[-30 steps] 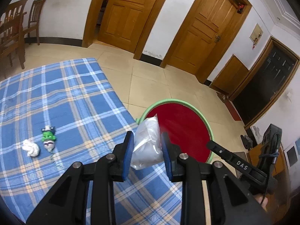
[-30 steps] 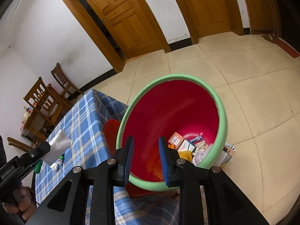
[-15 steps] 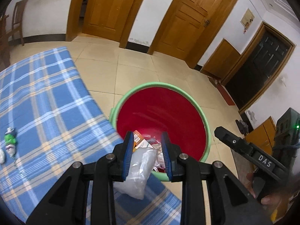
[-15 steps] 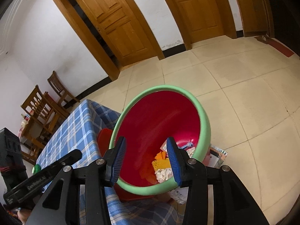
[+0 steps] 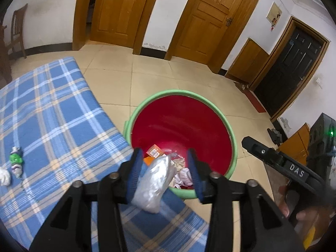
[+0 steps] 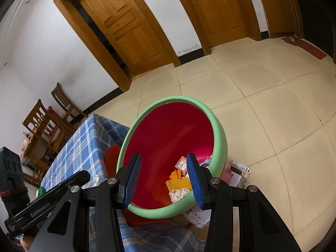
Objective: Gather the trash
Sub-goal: 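Lower the clear plastic bag into the red bin and open the left tool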
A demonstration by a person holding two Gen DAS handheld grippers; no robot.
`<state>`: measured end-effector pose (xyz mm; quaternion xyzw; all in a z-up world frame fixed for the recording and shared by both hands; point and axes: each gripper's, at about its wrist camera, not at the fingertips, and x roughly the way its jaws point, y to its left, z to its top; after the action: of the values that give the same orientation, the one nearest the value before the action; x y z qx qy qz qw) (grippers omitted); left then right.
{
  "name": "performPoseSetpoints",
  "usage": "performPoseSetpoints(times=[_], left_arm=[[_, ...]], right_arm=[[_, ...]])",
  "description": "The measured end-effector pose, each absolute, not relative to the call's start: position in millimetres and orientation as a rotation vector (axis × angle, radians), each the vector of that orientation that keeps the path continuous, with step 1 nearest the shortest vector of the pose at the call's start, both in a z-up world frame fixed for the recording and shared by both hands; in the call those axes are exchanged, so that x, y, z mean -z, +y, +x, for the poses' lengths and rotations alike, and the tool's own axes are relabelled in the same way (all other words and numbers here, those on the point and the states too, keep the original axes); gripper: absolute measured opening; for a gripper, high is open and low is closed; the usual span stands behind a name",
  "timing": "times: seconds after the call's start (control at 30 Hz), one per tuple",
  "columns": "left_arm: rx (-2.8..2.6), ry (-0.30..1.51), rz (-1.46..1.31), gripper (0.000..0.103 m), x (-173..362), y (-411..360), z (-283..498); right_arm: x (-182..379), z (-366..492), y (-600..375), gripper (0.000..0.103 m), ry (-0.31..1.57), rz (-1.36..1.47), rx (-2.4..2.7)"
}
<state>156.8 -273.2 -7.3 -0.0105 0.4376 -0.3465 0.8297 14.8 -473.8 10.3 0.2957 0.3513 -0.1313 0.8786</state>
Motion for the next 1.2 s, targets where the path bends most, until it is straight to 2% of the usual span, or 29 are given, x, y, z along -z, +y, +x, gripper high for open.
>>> performPoseSetpoints(times=[0.47, 0.5, 0.53, 0.63, 0.9, 1.0, 1.07, 1.2], left_arm=[[0.691, 1.03, 0.07, 0.046, 40.2, -270.3, 150.3], [0.696, 1.037, 0.072, 0.045, 41.8, -271.5, 149.4], [0.698, 1.04, 0.073, 0.038, 42.8, -272.2, 148.4], [0.716, 1.024, 0.09, 0.032, 42.7, -276.8, 144.8], [0.773, 0.99, 0.09, 0.031, 34.9, -304.1, 151.6], [0.793, 0.993, 0.082, 0.032, 32.6, -316.6, 159.3], [0.777, 0.996, 0.075, 0.037, 31.8, -321.4, 163.3], [0.771, 0.988, 0.065, 0.054, 27.4, -323.6, 165.1]], right_arm=[[-12.2, 17.7, -465.1, 0.046, 0.726, 0.615, 0.233], [-11.9, 18.1, -465.0, 0.046, 0.726, 0.616, 0.233], [-11.8, 18.2, -465.0, 0.046, 0.726, 0.616, 0.233], [-10.7, 18.4, -465.4, 0.046, 0.728, 0.619, 0.233], [-9.6, 15.6, -473.0, 0.046, 0.719, 0.63, 0.254], [-8.7, 13.6, -478.5, 0.046, 0.718, 0.631, 0.27], [-7.8, 12.7, -481.1, 0.046, 0.72, 0.634, 0.279], [-5.3, 11.5, -482.9, 0.046, 0.728, 0.635, 0.287]])
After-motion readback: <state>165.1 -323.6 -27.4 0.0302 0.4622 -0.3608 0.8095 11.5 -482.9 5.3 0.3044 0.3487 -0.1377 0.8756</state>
